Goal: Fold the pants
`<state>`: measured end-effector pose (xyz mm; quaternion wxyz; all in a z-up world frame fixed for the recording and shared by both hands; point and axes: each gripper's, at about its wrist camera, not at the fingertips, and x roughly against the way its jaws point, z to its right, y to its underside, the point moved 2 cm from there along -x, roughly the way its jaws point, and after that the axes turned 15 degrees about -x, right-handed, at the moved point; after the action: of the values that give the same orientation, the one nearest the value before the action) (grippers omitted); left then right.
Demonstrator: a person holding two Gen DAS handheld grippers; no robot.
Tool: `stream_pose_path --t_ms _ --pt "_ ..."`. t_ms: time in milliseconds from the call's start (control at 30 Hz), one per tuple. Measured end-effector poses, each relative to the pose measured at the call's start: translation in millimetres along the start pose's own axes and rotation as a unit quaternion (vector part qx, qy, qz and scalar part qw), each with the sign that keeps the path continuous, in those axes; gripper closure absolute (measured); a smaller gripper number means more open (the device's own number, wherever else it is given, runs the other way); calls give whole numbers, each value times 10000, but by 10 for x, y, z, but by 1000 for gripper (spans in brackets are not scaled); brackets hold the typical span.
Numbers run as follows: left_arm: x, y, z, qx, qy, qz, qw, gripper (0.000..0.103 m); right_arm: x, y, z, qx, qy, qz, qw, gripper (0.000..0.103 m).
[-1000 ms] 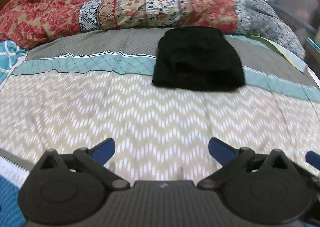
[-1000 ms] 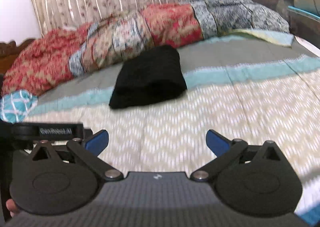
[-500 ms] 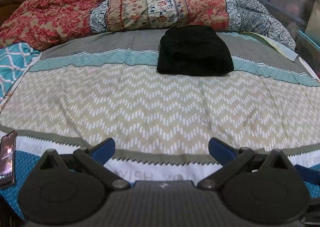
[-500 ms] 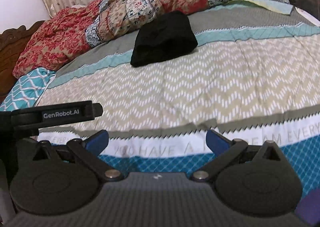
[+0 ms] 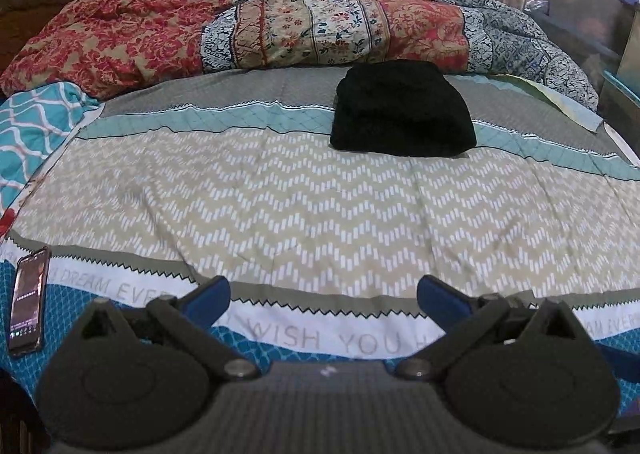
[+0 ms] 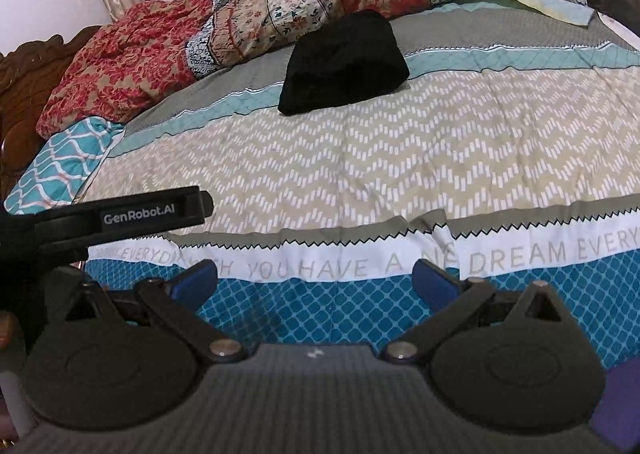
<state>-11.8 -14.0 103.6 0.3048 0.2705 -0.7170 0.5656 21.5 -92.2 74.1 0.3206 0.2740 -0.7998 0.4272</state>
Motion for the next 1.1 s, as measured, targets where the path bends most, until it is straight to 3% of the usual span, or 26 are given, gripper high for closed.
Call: stream_pose_path --t_ms 300,500,767,1100 --pt "42 50 -1 -137 -273 33 9995 0 23 9 43 -234 89 61 9997 0" --pt "79 75 13 -283 -101 5 9995 0 15 72 44 -309 57 -119 9994 0" --pt "93 194 -92 3 -109 -107 9999 0 126 237 16 -57 122 -41 9999 0" --pt "210 110 -37 -362 -363 267 9983 0 157 227 23 -144 246 204 9994 0"
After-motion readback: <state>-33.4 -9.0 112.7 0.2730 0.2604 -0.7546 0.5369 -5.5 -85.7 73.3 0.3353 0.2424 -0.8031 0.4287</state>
